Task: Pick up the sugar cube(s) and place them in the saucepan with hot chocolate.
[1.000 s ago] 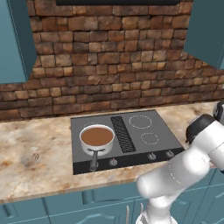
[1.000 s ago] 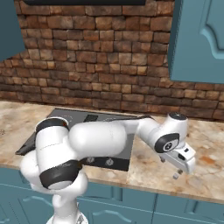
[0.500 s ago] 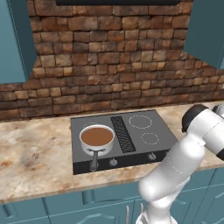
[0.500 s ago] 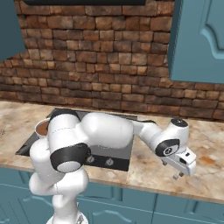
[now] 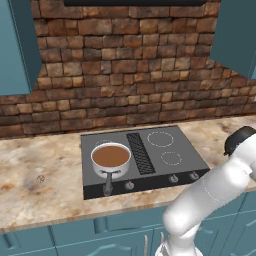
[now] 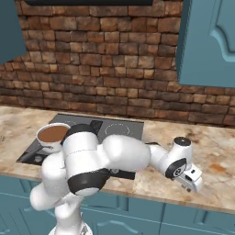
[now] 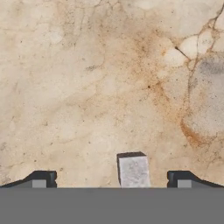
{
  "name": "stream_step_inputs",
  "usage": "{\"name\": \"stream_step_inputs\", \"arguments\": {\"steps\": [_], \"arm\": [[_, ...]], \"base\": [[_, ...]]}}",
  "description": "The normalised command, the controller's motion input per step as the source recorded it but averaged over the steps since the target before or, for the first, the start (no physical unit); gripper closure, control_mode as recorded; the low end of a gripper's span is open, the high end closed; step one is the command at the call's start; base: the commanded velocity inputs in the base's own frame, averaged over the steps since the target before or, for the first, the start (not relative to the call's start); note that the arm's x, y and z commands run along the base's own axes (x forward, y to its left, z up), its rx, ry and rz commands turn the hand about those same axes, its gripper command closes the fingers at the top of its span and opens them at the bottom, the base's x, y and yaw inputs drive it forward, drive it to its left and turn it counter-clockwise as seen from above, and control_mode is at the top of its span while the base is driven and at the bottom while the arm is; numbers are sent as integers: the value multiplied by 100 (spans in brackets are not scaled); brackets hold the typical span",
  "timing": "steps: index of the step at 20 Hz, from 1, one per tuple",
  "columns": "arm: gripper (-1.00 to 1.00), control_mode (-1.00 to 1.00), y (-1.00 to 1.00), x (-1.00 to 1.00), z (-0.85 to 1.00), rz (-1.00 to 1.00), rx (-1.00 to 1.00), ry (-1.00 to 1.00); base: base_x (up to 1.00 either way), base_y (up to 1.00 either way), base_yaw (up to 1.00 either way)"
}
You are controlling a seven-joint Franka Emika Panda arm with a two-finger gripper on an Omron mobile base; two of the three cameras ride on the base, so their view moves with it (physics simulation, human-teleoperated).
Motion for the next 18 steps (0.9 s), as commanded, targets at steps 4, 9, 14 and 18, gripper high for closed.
{"name": "stream_step_inputs", "arguments": {"steps": [4, 9, 14, 18], "arm": [[-100, -100, -35, 12, -15, 0, 3, 0], [-100, -100, -29, 9, -14, 0, 5, 0], [-100, -100, 0, 0, -31, 0, 8, 0], [-100, -100, 5, -12, -25, 0, 6, 1]], "base": [[0, 0, 0], [0, 0, 0], [0, 0, 0], [0, 0, 0]]}}
